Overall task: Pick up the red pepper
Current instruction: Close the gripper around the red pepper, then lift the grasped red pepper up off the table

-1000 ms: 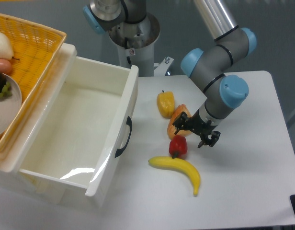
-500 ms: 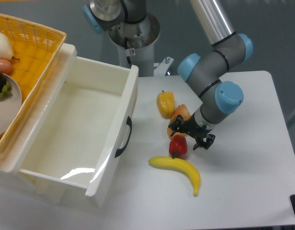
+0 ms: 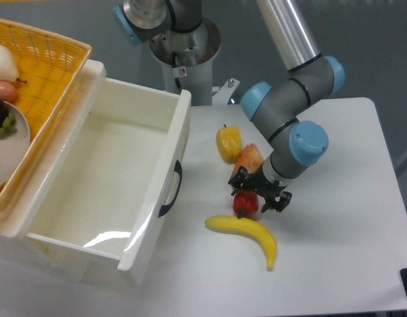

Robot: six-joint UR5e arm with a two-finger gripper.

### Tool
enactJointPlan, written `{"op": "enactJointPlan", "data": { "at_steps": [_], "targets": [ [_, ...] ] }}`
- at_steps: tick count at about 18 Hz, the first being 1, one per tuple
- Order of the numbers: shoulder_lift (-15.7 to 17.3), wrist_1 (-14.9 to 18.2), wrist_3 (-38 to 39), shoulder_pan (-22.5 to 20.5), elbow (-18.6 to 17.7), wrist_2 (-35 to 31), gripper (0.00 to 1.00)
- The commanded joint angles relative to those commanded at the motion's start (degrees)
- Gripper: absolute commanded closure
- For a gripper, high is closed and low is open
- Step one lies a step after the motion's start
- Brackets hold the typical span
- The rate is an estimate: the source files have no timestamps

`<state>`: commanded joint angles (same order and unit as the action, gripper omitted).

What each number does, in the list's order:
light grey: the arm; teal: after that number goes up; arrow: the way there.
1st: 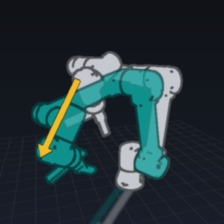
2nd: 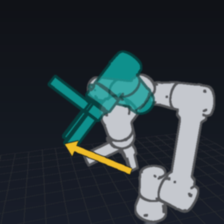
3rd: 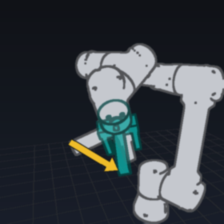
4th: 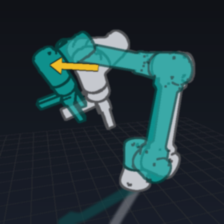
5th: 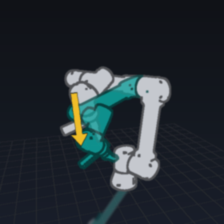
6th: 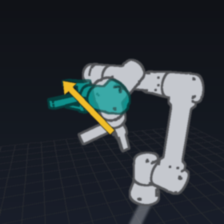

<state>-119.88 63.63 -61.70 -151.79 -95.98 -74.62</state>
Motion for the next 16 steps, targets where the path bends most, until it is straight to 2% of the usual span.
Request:
{"op": "enactJointPlan", "data": {
  "at_steps": [6,8,9,12,16],
  "targets": [
    [0.1,-0.1,-0.7,0.0,0.3,-0.1,0.68],
    [0.2,0.2,-1.3,-0.2,1.7,-0.3,0.8],
    [0.3,0.3,-1.3,-0.2,2.6,-0.3,0.83],
    [0.8,0.4,-1.4,-0.7,5.5,-0.8,0.83],
    [1.7,1.4,-2.9,-1.1,7.9,-6.3,0.83]
  ]
}}
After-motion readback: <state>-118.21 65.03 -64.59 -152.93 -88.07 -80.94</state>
